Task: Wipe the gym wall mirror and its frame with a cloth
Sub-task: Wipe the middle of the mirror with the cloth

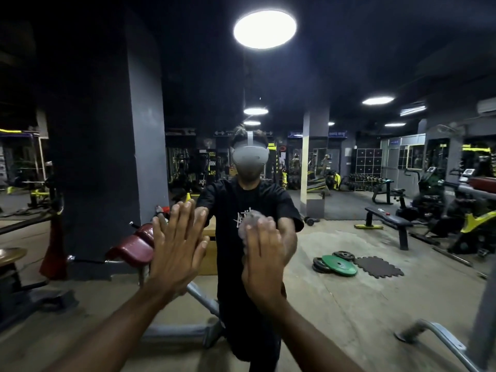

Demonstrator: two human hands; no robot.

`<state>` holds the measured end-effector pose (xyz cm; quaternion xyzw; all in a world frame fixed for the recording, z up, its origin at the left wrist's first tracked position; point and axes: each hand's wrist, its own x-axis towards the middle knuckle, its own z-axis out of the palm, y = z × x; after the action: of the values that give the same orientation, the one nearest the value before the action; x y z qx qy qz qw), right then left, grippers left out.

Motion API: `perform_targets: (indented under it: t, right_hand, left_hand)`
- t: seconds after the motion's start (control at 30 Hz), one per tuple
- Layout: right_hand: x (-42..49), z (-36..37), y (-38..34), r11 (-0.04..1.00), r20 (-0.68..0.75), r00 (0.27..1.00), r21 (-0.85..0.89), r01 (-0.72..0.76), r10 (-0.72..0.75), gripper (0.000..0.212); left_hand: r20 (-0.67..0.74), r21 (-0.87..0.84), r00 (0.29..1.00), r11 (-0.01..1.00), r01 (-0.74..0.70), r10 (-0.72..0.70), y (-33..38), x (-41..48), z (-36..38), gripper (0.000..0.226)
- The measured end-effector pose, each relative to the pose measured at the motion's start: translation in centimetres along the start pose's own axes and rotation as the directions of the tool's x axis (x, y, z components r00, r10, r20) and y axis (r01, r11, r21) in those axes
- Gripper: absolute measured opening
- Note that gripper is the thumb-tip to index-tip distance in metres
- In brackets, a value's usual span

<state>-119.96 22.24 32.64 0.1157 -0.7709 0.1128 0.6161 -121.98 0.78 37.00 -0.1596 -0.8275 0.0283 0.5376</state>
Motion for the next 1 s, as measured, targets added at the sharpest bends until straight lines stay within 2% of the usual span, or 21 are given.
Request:
perform_targets:
  t: [0.07,0.1,0.13,0.2,0.27,0.3,0.33,0.4,0.47,0.53,0.57,0.6,0.63,0.67,0.7,0.73,0.8,0.83,0.87,0.93,1.0]
  right_hand:
    - [0.7,-0.7,2.3,0.977,0.048,0.977,-0.025,0.210,-0.208,0.083]
    - [1.4,-1.5,3.8,0.965,0.064,0.964,-0.034,0.259,-0.257,0.089]
    - [2.0,-2.4,5.2,0.969,0.065,0.969,-0.059,0.241,-0.237,0.094]
    - [3.3,-3.9,7.5,0.994,-0.023,0.999,-0.105,-0.035,0.033,0.088]
    - [4.5,-4.2,7.1,0.920,-0.162,0.912,-0.044,-0.389,0.378,0.072]
    - [4.8,-3.6,5.7,0.880,-0.171,0.872,-0.043,-0.472,0.459,0.073]
    - [4.8,-2.6,3.6,0.880,-0.162,0.875,-0.070,-0.471,0.455,0.076]
    - [4.3,-0.6,-0.5,0.950,-0.109,0.956,-0.127,-0.286,0.273,0.085]
    - [4.2,0.2,-1.8,0.993,-0.033,0.999,-0.111,-0.035,0.032,0.083]
    - [5.4,-1.0,0.2,0.970,0.042,0.974,-0.090,0.226,-0.223,0.082]
    - [6.3,-2.1,1.8,0.950,0.069,0.953,-0.081,0.300,-0.295,0.083]
    - [7.2,-3.1,3.3,0.953,0.081,0.954,-0.079,0.294,-0.288,0.083]
    - [8.3,-4.3,4.3,0.979,0.055,0.982,-0.088,0.186,-0.182,0.080]
    - [9.8,-4.9,4.8,0.995,0.004,1.000,-0.101,-0.006,0.007,0.075]
    - [11.4,-5.4,4.6,0.973,-0.083,0.975,-0.088,-0.211,0.204,0.071]
    - [13.4,-5.2,3.4,0.922,-0.169,0.911,-0.036,-0.387,0.376,0.069]
    - [16.7,-3.7,-0.4,0.836,-0.233,0.808,0.047,-0.547,0.542,0.069]
    - [17.5,-2.8,-2.4,0.851,-0.237,0.823,0.036,-0.523,0.516,0.072]
    - [17.9,-2.0,-4.5,0.896,-0.216,0.874,0.005,-0.444,0.435,0.075]
    - [16.7,-0.8,-6.2,0.991,-0.099,0.987,-0.027,-0.128,0.125,0.078]
    - [15.6,-0.9,-4.8,0.975,0.013,0.977,-0.049,0.215,-0.215,0.079]
  left_hand:
    - [0.004,-0.009,1.000,1.000,0.019,-0.019,-0.9,1.3,-0.6,0.070]
    - [0.016,-0.018,1.000,1.000,0.023,-0.023,-1.5,1.9,-0.9,0.071]
    - [0.024,-0.022,0.999,1.000,0.022,-0.021,-2.0,2.3,-1.0,0.072]
    - [0.036,-0.010,0.999,1.000,0.007,-0.007,-2.6,2.4,-1.0,0.072]
    - [0.034,-0.023,0.999,1.000,0.006,-0.005,-2.6,2.2,-0.7,0.071]
    - [0.030,-0.041,0.999,0.999,0.018,-0.017,-2.4,2.2,-0.7,0.071]
    - [0.022,-0.061,0.999,0.998,0.034,-0.033,-2.4,2.3,-0.7,0.070]
    - [0.016,-0.089,0.997,0.993,0.074,-0.073,-2.7,2.7,-1.0,0.069]
    - [-0.007,-0.084,0.996,0.992,0.090,-0.091,-3.6,3.4,-1.4,0.069]
    - [-0.029,-0.078,0.996,0.994,0.082,-0.085,-5.2,4.6,-1.9,0.068]
    - [-0.030,-0.078,0.996,0.994,0.078,-0.080,-6.1,5.3,-2.1,0.069]
    - [-0.029,-0.078,0.997,0.995,0.069,-0.071,-7.0,5.9,-2.3,0.069]
    - [-0.020,-0.071,0.998,0.996,0.053,-0.055,-7.7,6.4,-2.5,0.068]
    - [-0.012,-0.060,0.999,0.998,0.030,-0.031,-8.5,6.5,-2.6,0.068]
    - [-0.009,-0.048,1.000,0.999,0.008,-0.008,-8.9,6.6,-2.6,0.068]
    - [-0.015,-0.042,1.000,0.999,0.002,-0.002,-9.4,6.5,-2.6,0.069]
    - [-0.034,-0.073,0.998,0.996,0.054,-0.056,-9.7,6.5,-2.4,0.071]
    - [-0.036,-0.094,0.995,0.991,0.091,-0.095,-9.9,6.6,-2.4,0.072]
    - [-0.037,-0.102,0.992,0.988,0.114,-0.119,-10.2,6.7,-2.3,0.073]
    - [-0.039,-0.071,0.993,0.991,0.110,-0.113,-10.4,6.8,-2.3,0.073]
    - [-0.049,-0.051,0.995,0.995,0.086,-0.088,-10.6,6.7,-2.2,0.073]
